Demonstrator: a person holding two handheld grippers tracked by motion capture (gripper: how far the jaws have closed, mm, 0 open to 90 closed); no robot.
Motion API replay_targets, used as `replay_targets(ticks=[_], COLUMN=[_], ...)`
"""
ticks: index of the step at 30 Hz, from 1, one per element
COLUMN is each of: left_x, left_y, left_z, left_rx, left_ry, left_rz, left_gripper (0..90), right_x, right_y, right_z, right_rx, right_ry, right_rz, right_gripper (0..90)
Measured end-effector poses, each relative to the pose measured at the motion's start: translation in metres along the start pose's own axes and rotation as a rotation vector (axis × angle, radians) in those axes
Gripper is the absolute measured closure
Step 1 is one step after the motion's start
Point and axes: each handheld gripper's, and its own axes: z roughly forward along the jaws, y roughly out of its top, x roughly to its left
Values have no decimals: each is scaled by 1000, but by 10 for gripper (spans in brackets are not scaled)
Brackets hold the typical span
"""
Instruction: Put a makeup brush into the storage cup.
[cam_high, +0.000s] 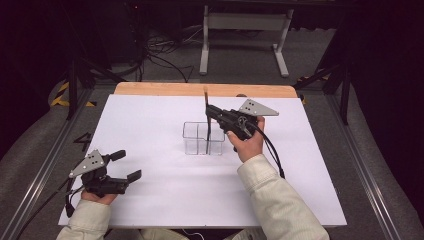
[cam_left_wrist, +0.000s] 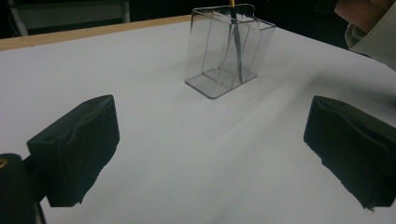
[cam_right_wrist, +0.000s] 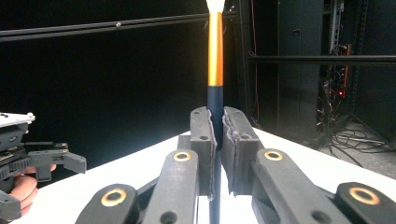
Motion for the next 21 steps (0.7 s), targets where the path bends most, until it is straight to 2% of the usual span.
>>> replay_targets(ticks=[14, 21], left_x=[1, 1], left_y=[-1, 0], left_z=[-1, 1], left_rx=[-4, -5], left_ry=[2, -2], left_rz=[-7, -4], left_gripper=[42, 42], right_x=[-4, 0], right_y=[-7, -11], right_z=[11, 16], right_rx=[-3, 9], right_ry=[-19, -24], right_rz=[23, 9], right_gripper=[837, 836])
